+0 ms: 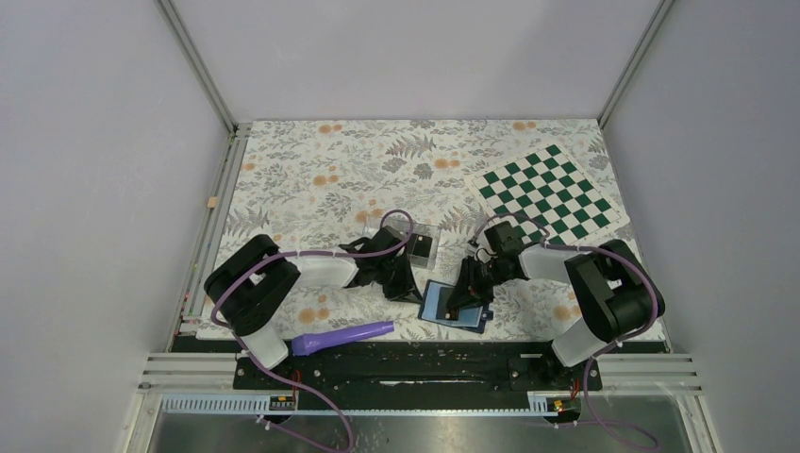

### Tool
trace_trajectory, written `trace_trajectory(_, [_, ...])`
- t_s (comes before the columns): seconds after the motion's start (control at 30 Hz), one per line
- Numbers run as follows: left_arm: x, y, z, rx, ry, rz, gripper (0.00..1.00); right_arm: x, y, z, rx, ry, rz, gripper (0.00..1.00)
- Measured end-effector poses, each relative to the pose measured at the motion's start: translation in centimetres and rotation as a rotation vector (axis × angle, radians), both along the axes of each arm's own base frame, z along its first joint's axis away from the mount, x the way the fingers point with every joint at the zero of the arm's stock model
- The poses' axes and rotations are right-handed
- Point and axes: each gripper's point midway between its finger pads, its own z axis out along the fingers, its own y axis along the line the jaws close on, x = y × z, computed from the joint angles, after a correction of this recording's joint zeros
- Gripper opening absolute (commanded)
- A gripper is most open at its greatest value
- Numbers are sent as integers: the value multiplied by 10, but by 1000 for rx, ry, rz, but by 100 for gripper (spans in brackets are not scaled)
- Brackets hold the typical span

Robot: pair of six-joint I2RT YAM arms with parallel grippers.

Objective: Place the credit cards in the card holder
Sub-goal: Insert the credit card into the card holder.

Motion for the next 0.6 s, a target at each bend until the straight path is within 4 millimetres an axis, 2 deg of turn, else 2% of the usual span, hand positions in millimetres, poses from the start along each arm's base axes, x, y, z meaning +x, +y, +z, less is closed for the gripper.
trace_trajectory(0.13, [-1, -2, 0, -3, -5, -2, 0, -1, 1, 4, -58, -19, 22, 49])
trace_trajectory(0.37, [-2, -3, 0, -7, 3, 17, 0, 6, -4, 8, -153, -57, 37, 67])
trace_trajectory(0.5, [-3, -5, 0, -9, 3, 19, 0, 6, -8, 10, -194, -78, 55, 66])
trace_trajectory(0.6, [-6, -8, 0, -12, -2, 6, 0, 5, -9, 9, -214, -86, 69, 60])
